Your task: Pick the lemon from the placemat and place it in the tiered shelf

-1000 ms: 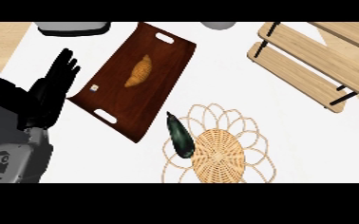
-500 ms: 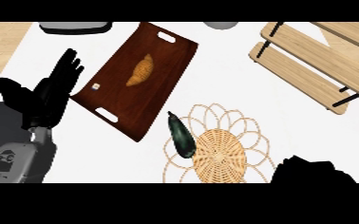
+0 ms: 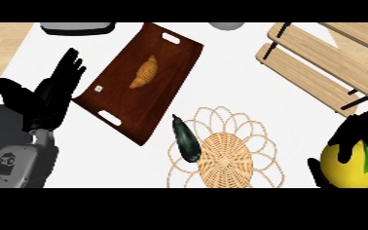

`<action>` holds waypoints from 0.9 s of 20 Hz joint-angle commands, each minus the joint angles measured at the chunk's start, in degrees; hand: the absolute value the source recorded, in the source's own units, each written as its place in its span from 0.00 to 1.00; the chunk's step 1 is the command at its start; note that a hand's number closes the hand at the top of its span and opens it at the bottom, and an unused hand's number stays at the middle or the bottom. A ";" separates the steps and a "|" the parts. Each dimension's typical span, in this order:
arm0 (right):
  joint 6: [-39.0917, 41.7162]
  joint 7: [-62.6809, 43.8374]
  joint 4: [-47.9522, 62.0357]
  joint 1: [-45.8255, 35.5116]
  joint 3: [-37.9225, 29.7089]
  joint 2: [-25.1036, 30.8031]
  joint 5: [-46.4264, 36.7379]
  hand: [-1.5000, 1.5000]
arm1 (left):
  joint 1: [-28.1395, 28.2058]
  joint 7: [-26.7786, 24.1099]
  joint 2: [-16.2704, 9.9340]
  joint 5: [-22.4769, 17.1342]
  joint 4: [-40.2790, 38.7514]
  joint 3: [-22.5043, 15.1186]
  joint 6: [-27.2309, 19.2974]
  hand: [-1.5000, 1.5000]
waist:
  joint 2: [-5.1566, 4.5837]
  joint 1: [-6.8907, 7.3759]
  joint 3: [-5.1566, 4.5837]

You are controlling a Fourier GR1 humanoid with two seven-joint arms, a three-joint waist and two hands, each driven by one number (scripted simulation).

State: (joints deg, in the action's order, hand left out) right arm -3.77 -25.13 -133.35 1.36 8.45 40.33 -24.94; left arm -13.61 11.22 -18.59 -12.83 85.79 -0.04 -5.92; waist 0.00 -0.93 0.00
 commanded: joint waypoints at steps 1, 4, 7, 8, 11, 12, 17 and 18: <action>5.33 -0.51 1.13 -3.07 -13.99 2.86 18.85 1.00 | 0.21 -0.75 -0.52 0.10 -0.89 0.80 0.50 0.50 | -0.06 0.15 0.04; 8.13 2.38 11.09 -6.75 -22.80 4.11 28.80 1.00 | -0.38 1.04 0.66 0.44 1.73 -0.61 -0.28 0.50 | 0.01 0.78 0.12; 12.89 8.03 20.64 -7.98 -28.61 5.74 33.45 1.00 | 2.30 -0.08 0.07 -0.22 2.00 0.24 1.64 0.50 | 0.02 1.04 0.05; 14.52 9.51 25.81 -10.41 -30.63 7.49 34.94 1.00 | 2.22 -1.22 0.62 0.38 0.57 -0.26 1.73 0.50 | -0.13 1.24 0.05; 18.38 13.96 34.34 -12.00 -32.72 9.09 34.82 1.00 | -2.91 1.76 1.21 0.92 -0.33 0.93 -0.50 0.50 | -0.12 1.01 0.04; 19.06 15.28 38.25 -14.31 -32.31 9.35 34.51 1.00 | -0.16 -1.42 2.23 2.01 -1.41 -0.89 1.15 0.50 | -0.18 1.31 0.02; 23.00 21.32 50.23 -20.11 -32.25 11.86 31.50 1.00 | 1.54 -0.52 3.96 2.63 2.09 -1.16 0.61 0.50 | -0.09 1.56 0.01; 22.48 28.60 51.02 -13.90 -33.42 8.62 29.09 1.00 | -0.72 0.85 2.34 2.54 -0.13 0.68 0.72 0.50 | -0.08 1.04 0.04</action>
State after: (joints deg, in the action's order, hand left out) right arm 16.34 -4.40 -89.52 -14.03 -22.80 49.50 5.87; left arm -14.61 11.82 -16.62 -11.34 85.79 0.22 -4.78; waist -0.12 0.36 0.01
